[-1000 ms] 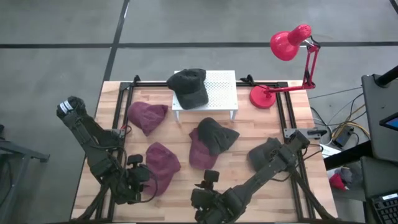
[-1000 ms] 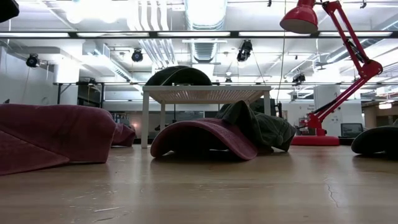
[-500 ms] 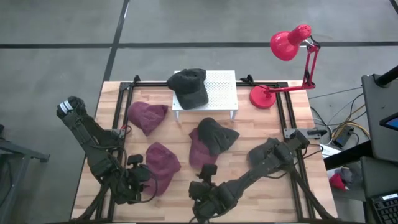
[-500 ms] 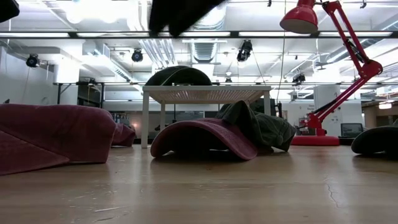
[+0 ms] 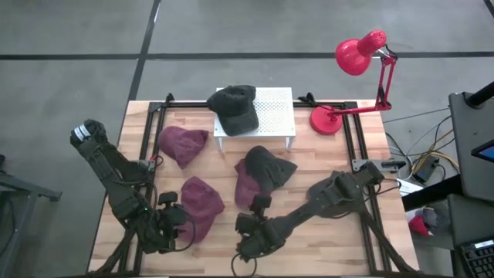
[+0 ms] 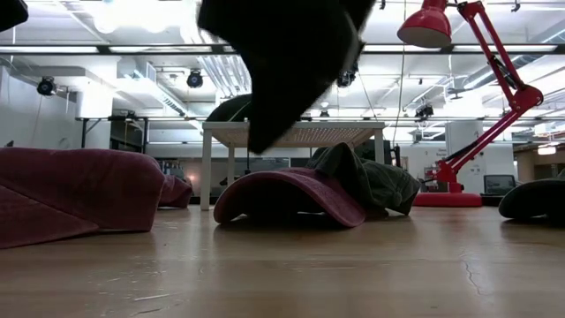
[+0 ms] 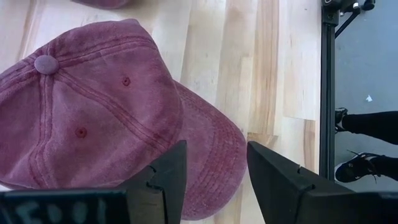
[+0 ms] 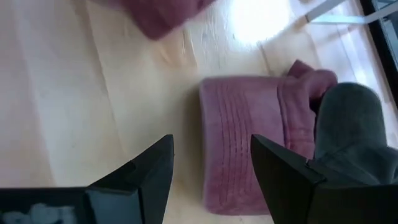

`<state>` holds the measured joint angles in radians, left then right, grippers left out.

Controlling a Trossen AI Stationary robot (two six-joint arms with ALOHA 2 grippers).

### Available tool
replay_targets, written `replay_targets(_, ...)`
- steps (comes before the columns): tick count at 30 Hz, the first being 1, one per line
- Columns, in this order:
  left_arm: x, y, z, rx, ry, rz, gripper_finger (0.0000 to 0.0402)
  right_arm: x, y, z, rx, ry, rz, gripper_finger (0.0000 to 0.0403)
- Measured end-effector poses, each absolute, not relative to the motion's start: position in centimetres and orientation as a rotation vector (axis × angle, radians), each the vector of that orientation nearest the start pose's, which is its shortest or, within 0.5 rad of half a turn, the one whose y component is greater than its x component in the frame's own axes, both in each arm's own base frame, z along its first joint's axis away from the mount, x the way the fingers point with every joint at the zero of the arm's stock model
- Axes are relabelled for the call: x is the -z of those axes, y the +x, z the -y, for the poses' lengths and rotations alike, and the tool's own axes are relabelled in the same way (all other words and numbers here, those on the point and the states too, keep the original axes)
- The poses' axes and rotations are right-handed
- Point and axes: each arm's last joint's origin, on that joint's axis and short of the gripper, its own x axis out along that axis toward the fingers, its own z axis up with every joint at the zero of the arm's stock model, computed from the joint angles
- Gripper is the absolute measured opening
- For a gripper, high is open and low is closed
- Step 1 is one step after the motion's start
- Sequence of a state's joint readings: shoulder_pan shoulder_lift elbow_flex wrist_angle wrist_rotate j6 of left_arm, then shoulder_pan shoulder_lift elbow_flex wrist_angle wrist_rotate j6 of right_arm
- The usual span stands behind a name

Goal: Pick & Place hat
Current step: Put the middle red cap on the shelf

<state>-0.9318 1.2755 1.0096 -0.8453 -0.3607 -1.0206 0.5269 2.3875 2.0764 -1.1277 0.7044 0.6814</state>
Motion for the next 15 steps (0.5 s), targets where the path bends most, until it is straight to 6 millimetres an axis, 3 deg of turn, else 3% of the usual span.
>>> replay_targets(15,-26.5,15.0,18.4,0.014,-0.240,-1.013,0.0163,-15.1,41.9,-21.5,0.504,-0.278,-1.067,0.0210)
